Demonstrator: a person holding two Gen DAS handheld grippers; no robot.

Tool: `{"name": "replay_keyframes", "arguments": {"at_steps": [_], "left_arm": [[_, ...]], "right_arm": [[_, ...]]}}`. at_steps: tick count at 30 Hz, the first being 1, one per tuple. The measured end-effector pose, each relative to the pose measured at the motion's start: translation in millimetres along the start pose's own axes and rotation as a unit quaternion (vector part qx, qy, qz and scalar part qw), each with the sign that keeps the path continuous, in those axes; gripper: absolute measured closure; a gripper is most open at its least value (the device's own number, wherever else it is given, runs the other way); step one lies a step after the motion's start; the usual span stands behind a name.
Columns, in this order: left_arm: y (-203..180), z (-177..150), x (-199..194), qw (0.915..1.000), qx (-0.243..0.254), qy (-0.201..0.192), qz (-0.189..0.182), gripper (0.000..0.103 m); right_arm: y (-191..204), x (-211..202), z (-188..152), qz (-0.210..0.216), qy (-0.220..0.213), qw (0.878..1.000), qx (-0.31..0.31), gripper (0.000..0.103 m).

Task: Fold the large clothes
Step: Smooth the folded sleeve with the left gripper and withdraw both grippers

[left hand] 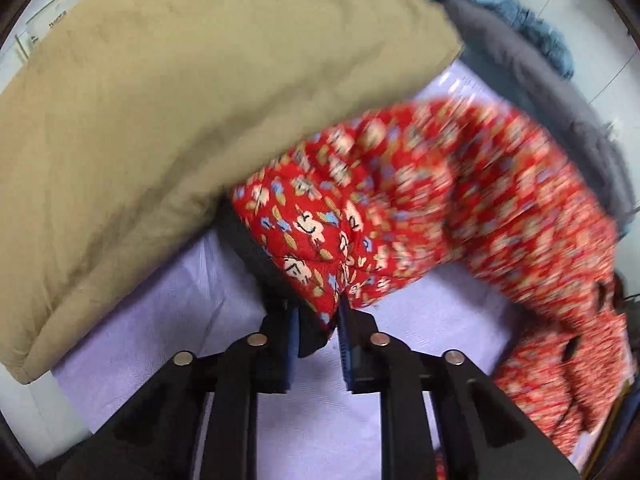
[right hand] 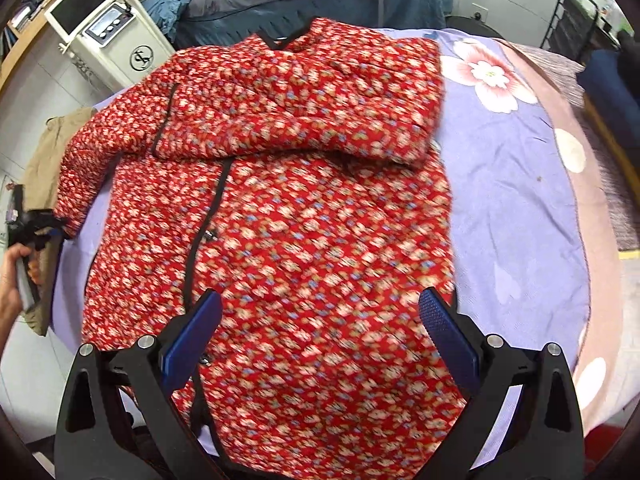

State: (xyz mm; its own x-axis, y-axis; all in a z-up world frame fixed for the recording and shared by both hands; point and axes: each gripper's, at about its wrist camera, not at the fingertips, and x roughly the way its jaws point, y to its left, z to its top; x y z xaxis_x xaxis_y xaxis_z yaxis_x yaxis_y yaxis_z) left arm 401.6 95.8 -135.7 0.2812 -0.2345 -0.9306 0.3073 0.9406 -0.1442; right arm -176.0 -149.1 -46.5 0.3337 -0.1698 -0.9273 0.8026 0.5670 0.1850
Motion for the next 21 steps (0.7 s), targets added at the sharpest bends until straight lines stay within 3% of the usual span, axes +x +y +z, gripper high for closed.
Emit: {"name": "replay_keyframes", "arguments": {"at_steps": [2,5,8,10,14,19,21], "left_arm": [[-1,14,-29,0.9991,0.004,-0.035,-0.024,0.091],[0,44,-88,0.9935,0.031,-0.110,-0.008,0.092],[22,71,-126,0.9894,-0.008,-0.143,-0.022,0.092],[34,89,-134,0.9893,-0.033,-0.140,-0.026,0.092],[24,98,-118,0.9933,-0.008,-0.115,0.010,0.092],[4,54,-108,0.9950,0.010,-0.096,0.022,0.092],[-3,31,-122,0.9949,0.030,-0.095,0.017,0.092]], "right_arm": [[-6,-1,-2,-0.002,-0.001,1.000,0.012,0.006],[-12,0,-2,0.000,-0.001,1.000,0.026,0.006],[-14,2,2,0.007,-0.002,0.999,0.037,0.006],[-11,3,5,0.017,-0.003,0.999,0.039,0.006],[-1,2,11,0.031,-0.008,0.999,0.027,0.006],[0,-1,11,0.030,-0.012,0.999,0.012,0.006],[-7,0,9,0.031,-0.010,0.999,0.020,0.006]]}}
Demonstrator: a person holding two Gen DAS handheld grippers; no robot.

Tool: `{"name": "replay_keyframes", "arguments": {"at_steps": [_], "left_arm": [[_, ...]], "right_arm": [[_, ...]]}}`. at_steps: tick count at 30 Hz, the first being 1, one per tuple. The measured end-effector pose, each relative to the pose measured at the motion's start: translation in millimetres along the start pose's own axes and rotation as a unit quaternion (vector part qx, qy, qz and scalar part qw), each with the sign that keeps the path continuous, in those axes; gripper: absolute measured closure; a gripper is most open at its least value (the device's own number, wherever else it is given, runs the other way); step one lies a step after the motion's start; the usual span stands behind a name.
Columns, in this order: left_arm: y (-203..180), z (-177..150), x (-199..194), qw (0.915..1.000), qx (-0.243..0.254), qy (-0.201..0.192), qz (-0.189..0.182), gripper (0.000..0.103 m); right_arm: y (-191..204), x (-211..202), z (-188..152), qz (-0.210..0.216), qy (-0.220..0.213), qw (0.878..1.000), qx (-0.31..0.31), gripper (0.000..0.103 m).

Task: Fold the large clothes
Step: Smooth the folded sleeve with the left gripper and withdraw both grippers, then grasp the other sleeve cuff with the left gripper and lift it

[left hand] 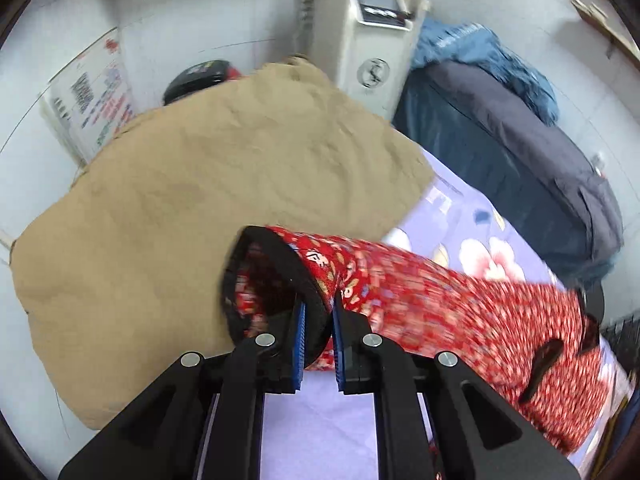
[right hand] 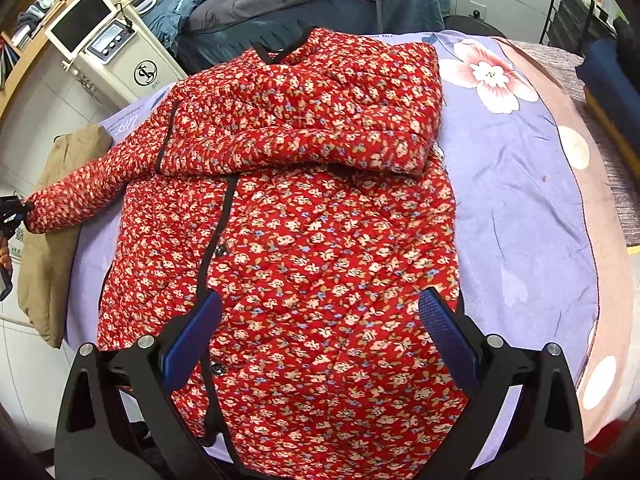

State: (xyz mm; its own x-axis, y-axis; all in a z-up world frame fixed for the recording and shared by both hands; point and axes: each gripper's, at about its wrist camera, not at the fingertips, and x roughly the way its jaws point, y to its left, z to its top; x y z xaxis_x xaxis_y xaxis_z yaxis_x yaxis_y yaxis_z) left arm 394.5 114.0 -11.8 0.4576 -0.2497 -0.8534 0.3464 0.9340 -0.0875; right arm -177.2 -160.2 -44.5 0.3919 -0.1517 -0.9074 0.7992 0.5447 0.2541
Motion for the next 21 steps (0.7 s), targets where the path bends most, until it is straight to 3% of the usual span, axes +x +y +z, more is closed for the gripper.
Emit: {"name": "replay_keyframes", "arguments": {"at_steps": [5,8,13,14,16,18,19,20,21], "left_arm": [[-68,-2,-33,0.9960,0.044,-0.029,-0.072,0.095],[-120,0,-60,0.9882,0.080,-0.045,-0.123,0.096],[-238,-22,-111,0.9578,0.170,-0.065,-0.223,0.097],[-268,-33,-120,0.9485,0.194,-0.062,-0.243,0.097],[-316,-56,-129,0.9347,0.235,-0.059,-0.260,0.097],[-342,-73,-131,0.9303,0.245,-0.050,-0.268,0.096],[-353,-82,-127,0.9323,0.236,-0.037,-0.271,0.088],[-355,-87,-122,0.9361,0.224,-0.025,-0.270,0.062],[-355,-90,-115,0.9399,0.214,-0.019,-0.266,0.045]], "right_arm": [[-18,-2,-3,-0.003,-0.001,1.000,0.025,0.006],[-28,-3,-3,-0.004,-0.003,0.999,0.036,0.006],[-43,-5,-1,-0.003,-0.006,0.998,0.061,0.006],[-46,-5,-1,-0.003,-0.007,0.998,0.066,0.006],[-52,-7,-1,-0.004,-0.009,0.997,0.074,0.006],[-59,-10,-1,-0.003,-0.011,0.996,0.084,0.006],[-63,-12,-3,-0.003,-0.014,0.996,0.091,0.006],[-68,-14,-4,-0.005,-0.016,0.995,0.098,0.006],[-71,-15,-5,-0.007,-0.016,0.995,0.102,0.006]]}}
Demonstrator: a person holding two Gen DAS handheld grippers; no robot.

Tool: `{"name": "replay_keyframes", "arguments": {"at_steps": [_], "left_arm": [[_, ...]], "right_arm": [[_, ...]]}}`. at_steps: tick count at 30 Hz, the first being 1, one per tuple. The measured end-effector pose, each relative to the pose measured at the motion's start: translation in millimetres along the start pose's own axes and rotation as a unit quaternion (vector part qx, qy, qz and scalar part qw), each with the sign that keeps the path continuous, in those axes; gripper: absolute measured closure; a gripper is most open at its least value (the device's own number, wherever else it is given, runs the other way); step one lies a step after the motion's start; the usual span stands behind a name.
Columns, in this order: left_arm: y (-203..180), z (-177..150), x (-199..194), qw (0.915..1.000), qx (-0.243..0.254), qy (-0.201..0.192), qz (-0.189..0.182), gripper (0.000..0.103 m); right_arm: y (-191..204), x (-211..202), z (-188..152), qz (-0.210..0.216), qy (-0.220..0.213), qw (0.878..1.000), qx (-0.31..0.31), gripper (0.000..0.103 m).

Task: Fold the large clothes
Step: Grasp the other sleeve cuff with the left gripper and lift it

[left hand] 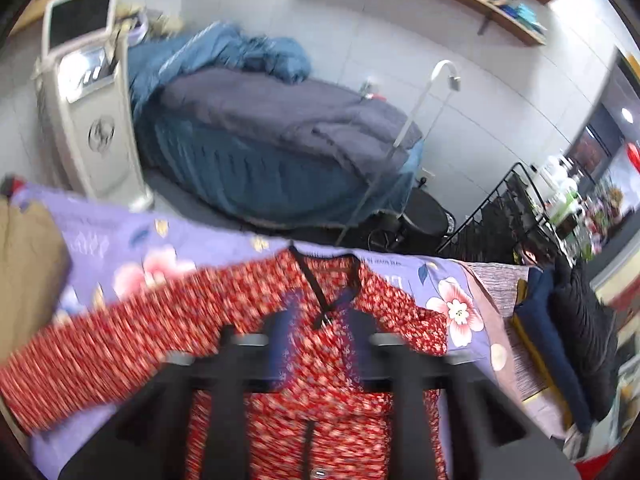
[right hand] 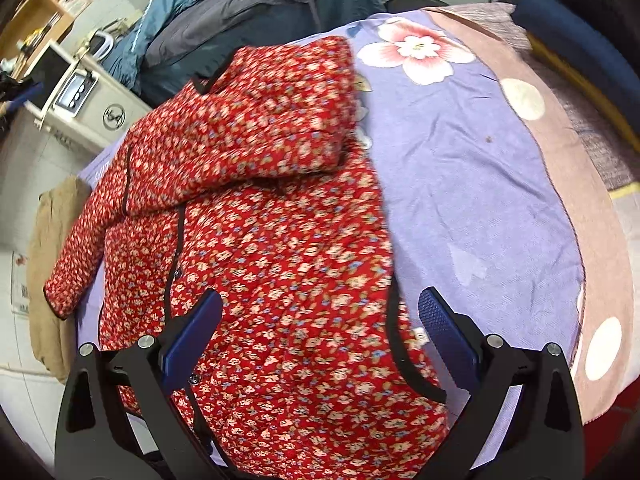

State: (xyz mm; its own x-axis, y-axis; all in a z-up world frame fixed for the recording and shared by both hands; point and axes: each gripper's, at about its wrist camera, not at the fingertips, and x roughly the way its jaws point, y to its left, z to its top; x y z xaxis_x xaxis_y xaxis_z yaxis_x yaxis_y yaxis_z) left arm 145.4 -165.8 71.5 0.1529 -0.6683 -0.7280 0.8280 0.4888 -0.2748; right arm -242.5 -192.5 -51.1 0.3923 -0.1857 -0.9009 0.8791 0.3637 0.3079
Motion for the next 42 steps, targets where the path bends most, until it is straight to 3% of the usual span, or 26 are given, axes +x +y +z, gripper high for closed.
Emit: {"name": "replay_keyframes", "arguments": {"at_steps": [1,5,8,11,16,17,19,21,24,26,28,29,32,37,40,42], "left_arm": [[9,-8,6,0.9996,-0.024,-0.001,0.017,0.021],[72,-41,13,0.9931,-0.091,0.013,0.073,0.018],[151,-74,2,0.9789,-0.145,0.025,0.142,0.018],[241,-117,-23,0.9501,-0.211,0.028,0.228,0.018],[336,-169,-90,0.8939,-0.278,-0.008,0.351,0.019],[350,-172,-101,0.8855,-0.285,-0.017,0.366,0.019],[369,-178,-112,0.8806,-0.297,-0.018,0.369,0.019],[381,-177,-112,0.8855,-0.301,-0.008,0.354,0.022],[386,-168,-97,0.9032,-0.282,0.020,0.323,0.037],[388,-161,-77,0.9058,-0.271,0.054,0.321,0.057],[390,-157,-64,0.9033,-0.276,0.074,0.320,0.088],[387,-152,-59,0.9062,-0.283,0.072,0.306,0.092],[359,-134,-59,0.9197,-0.278,0.043,0.274,0.094],[249,-67,-61,0.9670,-0.181,-0.020,0.178,0.095],[172,-35,-57,0.9840,-0.119,-0.048,0.124,0.095],[130,-24,-50,0.9909,-0.096,-0.049,0.080,0.095]], "right_arm": [[-6,0,-1,-0.004,0.002,1.000,0.006,0.006],[-19,4,-7,-0.015,0.012,1.000,0.022,0.006],[-23,12,-9,-0.018,0.025,0.999,0.028,0.006],[-14,20,-8,-0.017,0.036,0.999,0.018,0.006],[20,23,-3,-0.007,0.035,0.999,-0.028,0.006],[27,23,-2,-0.005,0.034,0.999,-0.037,0.006],[39,25,-1,0.000,0.035,0.998,-0.052,0.006],[49,26,0,0.003,0.037,0.997,-0.065,0.006],[58,28,0,0.002,0.040,0.996,-0.079,0.006],[60,28,0,0.001,0.041,0.996,-0.084,0.006],[59,26,-1,0.001,0.039,0.996,-0.082,0.006],[57,24,-1,0.000,0.038,0.996,-0.080,0.006],[45,19,-2,-0.003,0.031,0.997,-0.063,0.006],[23,17,-5,-0.015,0.029,0.999,-0.032,0.006],[17,17,-5,-0.015,0.029,0.999,-0.022,0.006],[15,16,-4,-0.013,0.026,0.999,-0.020,0.006]]}}
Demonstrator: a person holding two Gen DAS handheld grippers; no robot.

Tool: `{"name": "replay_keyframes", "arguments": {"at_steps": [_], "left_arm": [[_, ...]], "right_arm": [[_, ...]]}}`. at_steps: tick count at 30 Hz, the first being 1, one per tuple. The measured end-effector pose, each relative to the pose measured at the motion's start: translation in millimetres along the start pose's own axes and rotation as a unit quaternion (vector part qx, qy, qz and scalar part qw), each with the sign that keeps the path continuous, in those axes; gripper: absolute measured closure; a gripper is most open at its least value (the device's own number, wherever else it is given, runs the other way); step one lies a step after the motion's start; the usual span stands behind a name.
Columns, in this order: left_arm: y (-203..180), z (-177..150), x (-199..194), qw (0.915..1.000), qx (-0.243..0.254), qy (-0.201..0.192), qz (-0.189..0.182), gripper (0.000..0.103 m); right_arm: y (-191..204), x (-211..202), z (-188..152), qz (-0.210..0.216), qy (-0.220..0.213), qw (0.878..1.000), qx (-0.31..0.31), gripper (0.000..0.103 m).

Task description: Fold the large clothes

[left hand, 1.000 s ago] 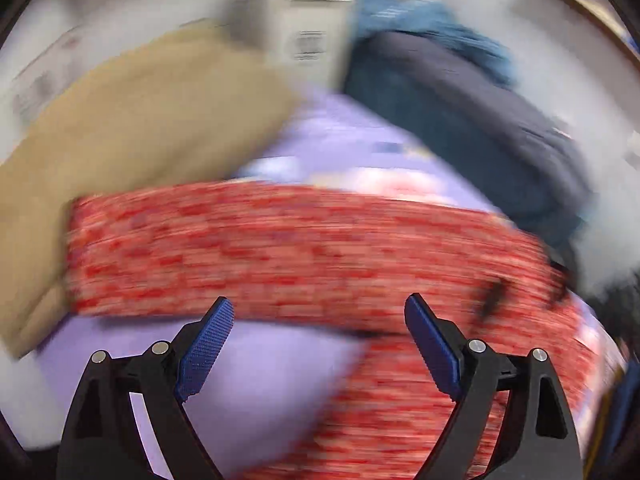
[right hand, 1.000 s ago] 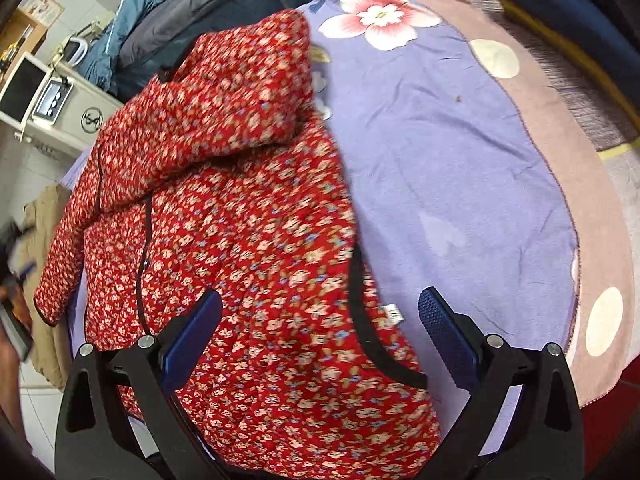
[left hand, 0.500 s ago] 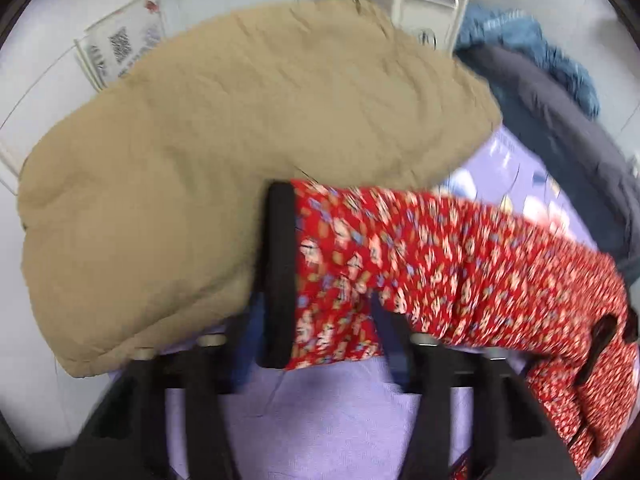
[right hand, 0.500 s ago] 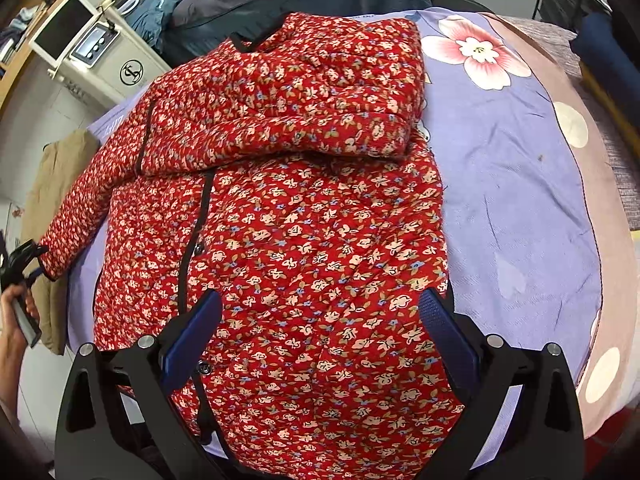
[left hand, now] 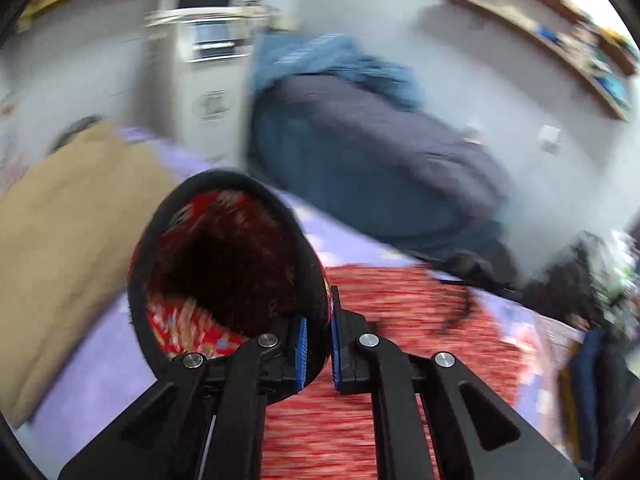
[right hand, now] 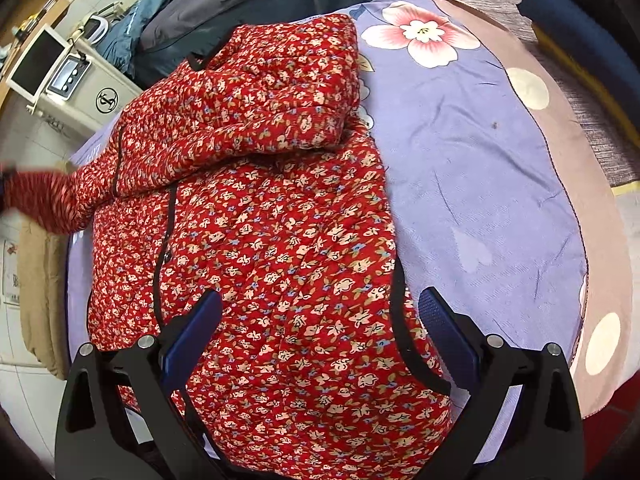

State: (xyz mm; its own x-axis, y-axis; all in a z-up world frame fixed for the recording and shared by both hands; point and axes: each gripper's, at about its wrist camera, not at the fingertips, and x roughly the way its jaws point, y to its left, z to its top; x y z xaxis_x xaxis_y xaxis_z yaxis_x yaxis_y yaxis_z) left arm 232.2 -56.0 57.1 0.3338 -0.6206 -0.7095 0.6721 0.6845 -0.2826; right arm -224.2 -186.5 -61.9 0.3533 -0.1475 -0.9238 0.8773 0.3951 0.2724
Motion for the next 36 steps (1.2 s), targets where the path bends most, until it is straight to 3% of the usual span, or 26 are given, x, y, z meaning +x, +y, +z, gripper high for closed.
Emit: {"name": "replay_keyframes", "arguments": {"at_steps": [5,8,12,15,16,19,22,25,29,33,36], "left_arm": [[-116,-19,28,0.9940,0.074,0.035,-0.072,0.095],[-176,-45,49,0.9850,0.124,0.072,-0.097,0.094],[-231,-85,79,0.9705,0.152,0.141,-0.123,0.092],[-260,-116,101,0.9551,0.164,0.199,-0.146,0.083],[-271,-128,107,0.9449,0.163,0.225,-0.173,0.077],[-292,-148,110,0.9354,0.175,0.247,-0.184,0.039],[-301,-151,96,0.9308,0.189,0.235,-0.207,0.037],[-286,-142,74,0.9360,0.220,0.197,-0.191,0.034],[-234,-105,63,0.9562,0.235,0.125,-0.121,0.034],[-147,-54,73,0.9813,0.154,0.106,-0.046,0.034],[-85,-26,87,0.9890,0.086,0.120,-0.003,0.035]], "right_arm": [[-4,-7,0,0.003,-0.010,1.000,0.004,0.006],[-13,-9,-2,0.000,-0.011,1.000,0.017,0.006],[-27,-9,-6,-0.007,-0.009,0.999,0.034,0.006],[-37,-8,-7,-0.008,-0.004,0.999,0.050,0.006],[-39,-8,-7,-0.008,-0.002,0.999,0.052,0.006],[-43,-8,-5,-0.008,-0.003,0.998,0.058,0.006],[-44,-10,-2,-0.004,-0.008,0.998,0.060,0.006],[-41,-8,2,-0.002,-0.009,0.998,0.056,0.006],[-30,-3,12,0.005,-0.007,0.999,0.040,0.006],[-3,-1,39,0.029,-0.017,0.999,0.002,0.006],[22,3,77,0.083,-0.037,0.996,-0.011,0.006]]}}
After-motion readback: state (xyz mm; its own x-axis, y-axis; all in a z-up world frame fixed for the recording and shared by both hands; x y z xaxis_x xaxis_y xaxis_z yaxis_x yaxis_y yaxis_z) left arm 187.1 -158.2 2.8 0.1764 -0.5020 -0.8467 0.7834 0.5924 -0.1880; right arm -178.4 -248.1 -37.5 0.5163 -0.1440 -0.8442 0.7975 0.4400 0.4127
